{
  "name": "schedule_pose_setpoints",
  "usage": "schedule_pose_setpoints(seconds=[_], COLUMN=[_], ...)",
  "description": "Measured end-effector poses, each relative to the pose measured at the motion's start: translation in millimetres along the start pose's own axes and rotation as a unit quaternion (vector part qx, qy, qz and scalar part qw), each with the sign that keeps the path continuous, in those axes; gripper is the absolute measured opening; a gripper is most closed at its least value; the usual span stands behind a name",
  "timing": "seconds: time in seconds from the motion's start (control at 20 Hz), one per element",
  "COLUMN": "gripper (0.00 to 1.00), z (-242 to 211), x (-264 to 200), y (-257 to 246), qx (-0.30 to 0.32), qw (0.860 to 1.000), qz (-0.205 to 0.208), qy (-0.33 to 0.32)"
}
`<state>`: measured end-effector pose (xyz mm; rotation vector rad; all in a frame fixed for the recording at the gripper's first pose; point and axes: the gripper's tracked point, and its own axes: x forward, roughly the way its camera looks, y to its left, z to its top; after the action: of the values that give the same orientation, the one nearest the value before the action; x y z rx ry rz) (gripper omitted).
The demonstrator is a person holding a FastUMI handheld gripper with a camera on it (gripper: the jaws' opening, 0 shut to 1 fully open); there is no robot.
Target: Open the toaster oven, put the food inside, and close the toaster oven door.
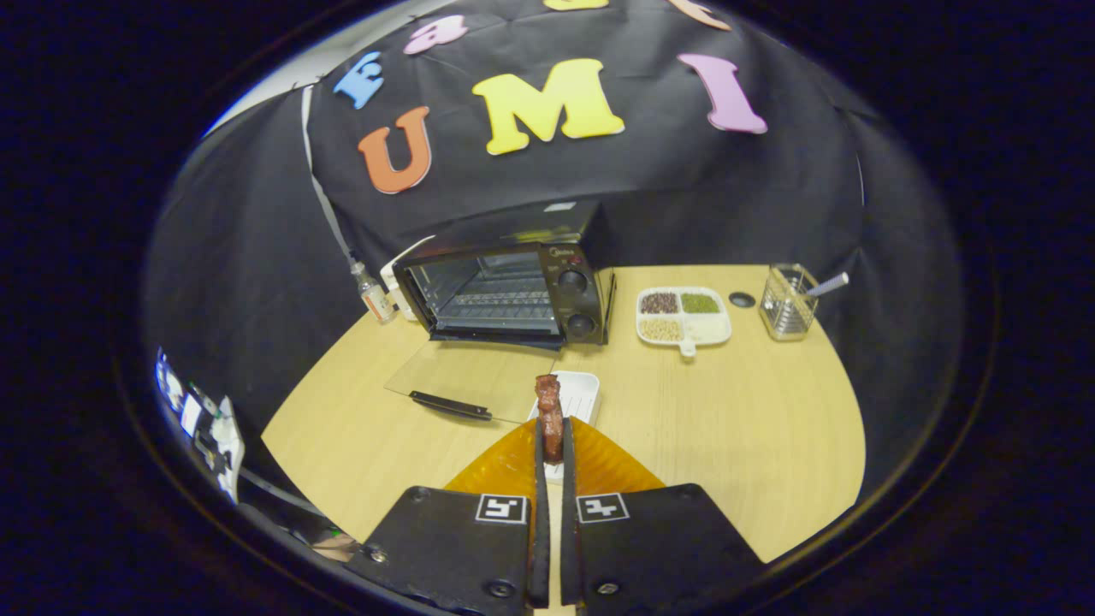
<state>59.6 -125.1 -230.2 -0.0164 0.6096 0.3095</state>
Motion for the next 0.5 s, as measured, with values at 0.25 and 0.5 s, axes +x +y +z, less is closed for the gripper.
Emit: schedule_pose_setpoints(seconds=[0.25, 0.5], gripper=[0.08, 0.08], z=[18.2, 19.7], x=[-3.5, 20.8], y=[48.8, 100.9], qx=[-0.099, -0.144], qw=[0.992, 0.982], qz=[-0.037, -0.049], qy=[-0.073, -0.114])
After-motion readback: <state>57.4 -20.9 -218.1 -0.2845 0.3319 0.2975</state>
